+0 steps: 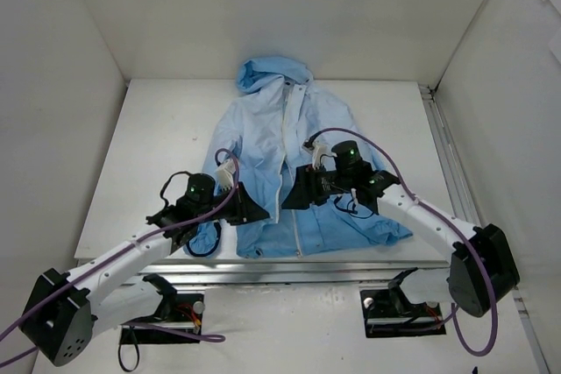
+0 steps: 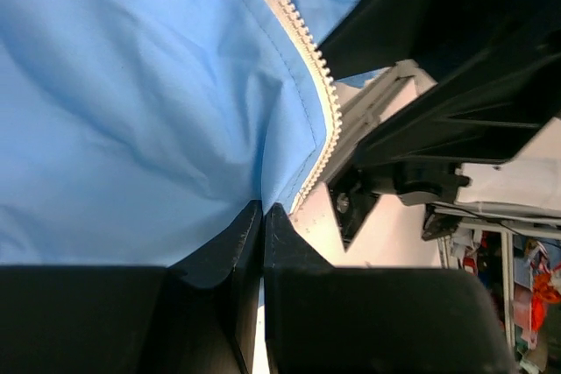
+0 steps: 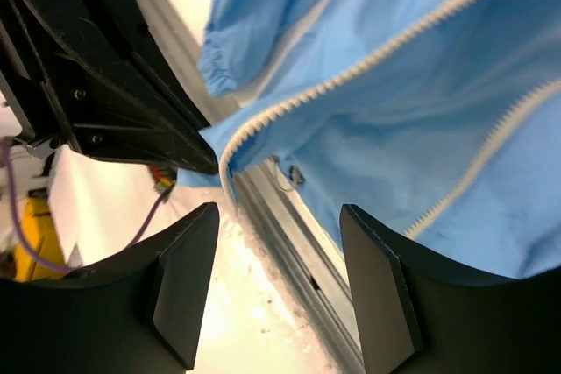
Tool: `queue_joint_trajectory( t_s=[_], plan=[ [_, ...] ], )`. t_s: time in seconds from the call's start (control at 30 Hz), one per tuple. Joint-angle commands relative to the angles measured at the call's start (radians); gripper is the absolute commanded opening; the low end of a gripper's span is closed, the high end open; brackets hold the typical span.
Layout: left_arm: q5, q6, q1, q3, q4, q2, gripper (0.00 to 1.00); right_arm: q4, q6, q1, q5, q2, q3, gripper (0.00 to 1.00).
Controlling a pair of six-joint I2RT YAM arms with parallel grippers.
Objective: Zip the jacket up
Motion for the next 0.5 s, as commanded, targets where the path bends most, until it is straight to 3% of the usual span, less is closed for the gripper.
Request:
queue_joint_trajectory(
  t_s=[0.0,0.47],
  plan=[
    [-0.071,0.033,-0.005,-0.002,0.014,-0.02,0.0,-0.088,-0.036,-0.003,0.177,-0.068,-0.014,0.55],
    [-0.149,-0.002,-0.015,-0.062,0.048,0.011,0.0,-0.191,0.044,-0.003,0.375,-0.054,-0.191,0.54]
  ],
)
